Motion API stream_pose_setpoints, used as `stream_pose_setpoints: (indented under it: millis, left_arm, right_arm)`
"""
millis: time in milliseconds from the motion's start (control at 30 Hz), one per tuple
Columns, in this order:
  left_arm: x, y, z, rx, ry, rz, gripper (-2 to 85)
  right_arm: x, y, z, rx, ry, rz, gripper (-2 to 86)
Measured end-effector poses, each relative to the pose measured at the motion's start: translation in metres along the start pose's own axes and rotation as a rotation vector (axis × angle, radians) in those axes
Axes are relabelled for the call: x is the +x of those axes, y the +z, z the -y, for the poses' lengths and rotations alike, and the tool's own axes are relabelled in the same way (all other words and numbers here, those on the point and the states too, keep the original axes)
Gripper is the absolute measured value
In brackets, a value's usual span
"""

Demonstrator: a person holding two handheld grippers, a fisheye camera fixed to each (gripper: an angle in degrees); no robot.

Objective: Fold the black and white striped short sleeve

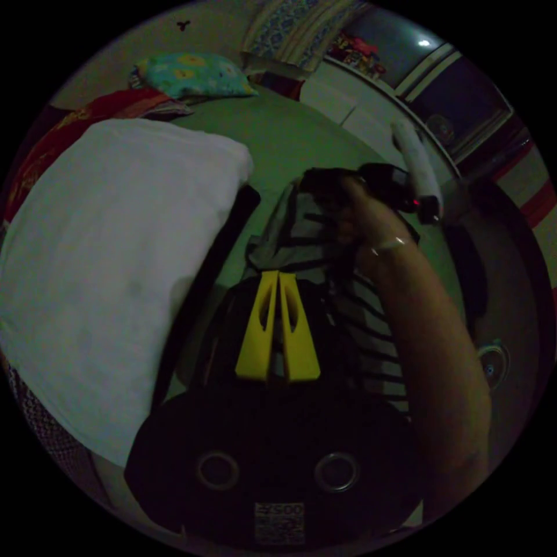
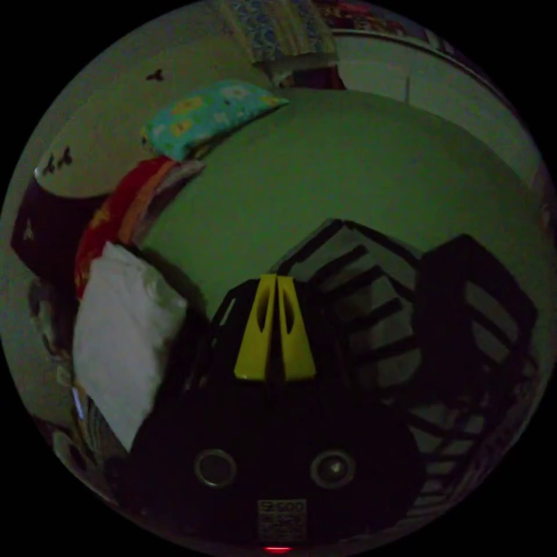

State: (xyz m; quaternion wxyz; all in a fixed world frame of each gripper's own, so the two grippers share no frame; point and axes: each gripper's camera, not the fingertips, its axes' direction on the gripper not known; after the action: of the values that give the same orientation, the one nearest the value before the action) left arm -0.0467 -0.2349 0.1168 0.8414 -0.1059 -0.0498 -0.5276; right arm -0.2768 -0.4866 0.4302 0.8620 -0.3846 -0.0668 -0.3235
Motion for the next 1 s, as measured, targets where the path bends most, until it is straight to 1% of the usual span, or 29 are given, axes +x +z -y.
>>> stream_pose_setpoints:
  millis: [33, 100, 167, 233, 267, 300, 333, 400, 467, 500, 533, 600, 633, 700, 767, 867, 933, 1000]
  left_arm:
    - [0.0, 0.001, -0.001, -0.009, -0.003, -0.001, -0.4]
    - [0.003, 0.005, -0.006, -0.043, -0.02, -0.005, -0.4]
    - [0.008, 0.003, -0.009, -0.039, -0.011, 0.011, -0.4]
    - [0.012, -0.002, -0.013, -0.016, -0.011, 0.03, -0.4]
    - [0.014, -0.006, -0.016, 0.009, -0.013, 0.028, -0.4]
    - [0.016, -0.009, -0.02, 0.026, -0.019, 0.011, -0.4]
    - [0.017, -0.01, -0.021, 0.031, -0.021, 0.0, -0.4]
    - [0.024, -0.01, -0.027, 0.027, -0.018, -0.011, -0.4]
    - [0.031, -0.009, -0.031, 0.012, -0.002, 0.01, -0.4]
    - [0.037, -0.008, -0.034, 0.004, 0.008, 0.021, -0.4]
    - [0.039, -0.008, -0.035, 0.004, 0.011, 0.025, -0.4]
    - [0.051, -0.01, -0.042, 0.016, 0.024, 0.034, -0.4]
    - [0.054, -0.011, -0.043, 0.02, 0.028, 0.041, -0.4]
    - [0.066, -0.012, -0.049, 0.024, 0.045, 0.07, -0.4]
    - [0.075, -0.011, -0.053, 0.021, 0.059, 0.092, -0.4]
    - [0.092, -0.015, -0.06, 0.05, 0.085, 0.099, -0.5]
    - [0.105, -0.017, -0.065, 0.066, 0.11, 0.078, -0.5]
    - [0.128, -0.016, -0.072, 0.06, 0.173, 0.069, -0.5]
  right_arm:
    - [0.006, 0.0, 0.003, 0.01, 0.065, 0.108, -0.9]
    - [0.009, -0.005, 0.002, 0.032, 0.112, 0.15, -0.9]
    - [-0.001, -0.017, -0.004, 0.054, 0.013, 0.089, -0.9]
    - [-0.022, -0.044, -0.027, 0.128, -0.17, -0.037, -0.9]
    - [-0.026, -0.051, -0.035, 0.138, -0.202, -0.045, -0.9]
    - [-0.032, -0.066, -0.051, 0.15, -0.247, 0.004, -1.0]
    - [-0.036, -0.08, -0.068, 0.157, -0.293, 0.115, -1.0]
    - [-0.041, -0.094, -0.091, 0.132, -0.324, 0.195, -1.0]
    - [-0.043, -0.094, -0.111, 0.099, -0.266, 0.068, -1.0]
    - [-0.042, -0.087, -0.123, 0.085, -0.228, -0.043, -1.0]
    - [-0.041, -0.076, -0.134, 0.045, -0.197, -0.109, -1.0]
    - [-0.038, -0.053, -0.145, -0.058, -0.174, -0.125, -1.0]
    - [-0.038, -0.042, -0.152, -0.066, -0.17, -0.143, -1.0]
    - [-0.041, -0.044, -0.16, -0.021, -0.179, -0.153, -1.0]
    - [-0.047, -0.055, -0.164, -0.04, -0.138, -0.164, -0.9]
    - [-0.062, -0.091, -0.193, 0.059, -0.119, -0.208, -1.0]
    - [-0.063, -0.115, -0.219, 0.128, -0.004, -0.268, -1.0]
    - [-0.054, -0.13, -0.232, 0.117, 0.148, -0.28, -1.0]
